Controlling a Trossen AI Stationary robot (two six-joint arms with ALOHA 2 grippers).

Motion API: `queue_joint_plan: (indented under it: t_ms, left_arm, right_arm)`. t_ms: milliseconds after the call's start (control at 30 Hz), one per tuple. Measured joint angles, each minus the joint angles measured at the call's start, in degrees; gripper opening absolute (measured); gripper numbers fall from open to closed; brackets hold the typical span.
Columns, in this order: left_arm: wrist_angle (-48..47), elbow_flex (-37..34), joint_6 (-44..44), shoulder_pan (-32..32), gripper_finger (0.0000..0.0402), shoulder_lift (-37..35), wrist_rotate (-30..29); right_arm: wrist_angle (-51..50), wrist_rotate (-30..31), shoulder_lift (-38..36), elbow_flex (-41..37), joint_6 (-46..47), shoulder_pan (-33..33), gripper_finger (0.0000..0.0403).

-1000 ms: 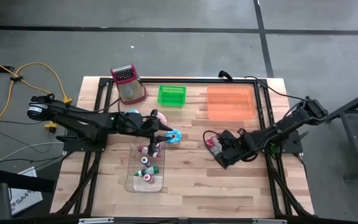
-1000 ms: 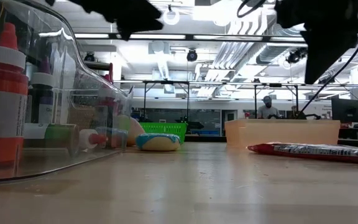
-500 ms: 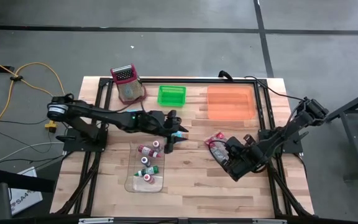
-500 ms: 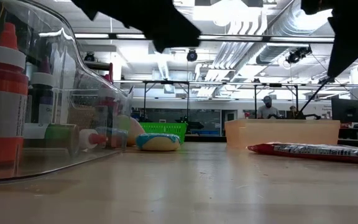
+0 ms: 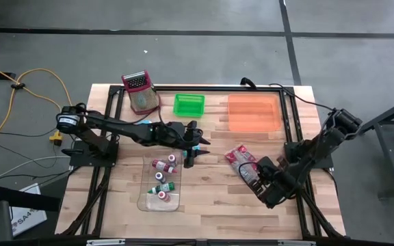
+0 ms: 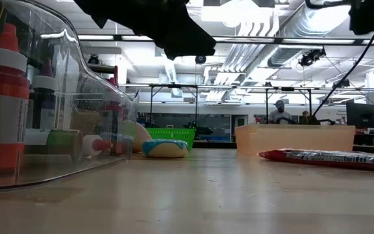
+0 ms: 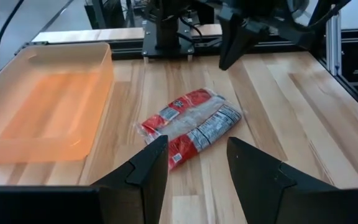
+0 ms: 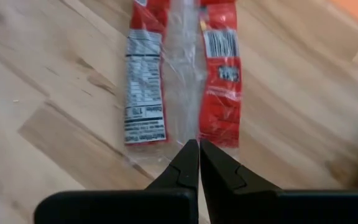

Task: Pick & Place Food Item
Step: Put the popcorn bag into the orange bin

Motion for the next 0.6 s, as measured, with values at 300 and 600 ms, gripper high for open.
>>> queue_joint_plan:
  t_ms: [300,600]
  left_arm:
    - [-0.18,-0.02,-0.16,0.00,0.0159,0.00,0.00]
    - [-0.20,-0.11,-0.70,0.42,0.0159,0.00,0.00]
  right_arm:
    - [8.12,0.30,0.00,-7.31,3.62,0.04,0.0003]
    - [6.21,1.27,0.00,-7.34,5.79,-0.57,0.0037]
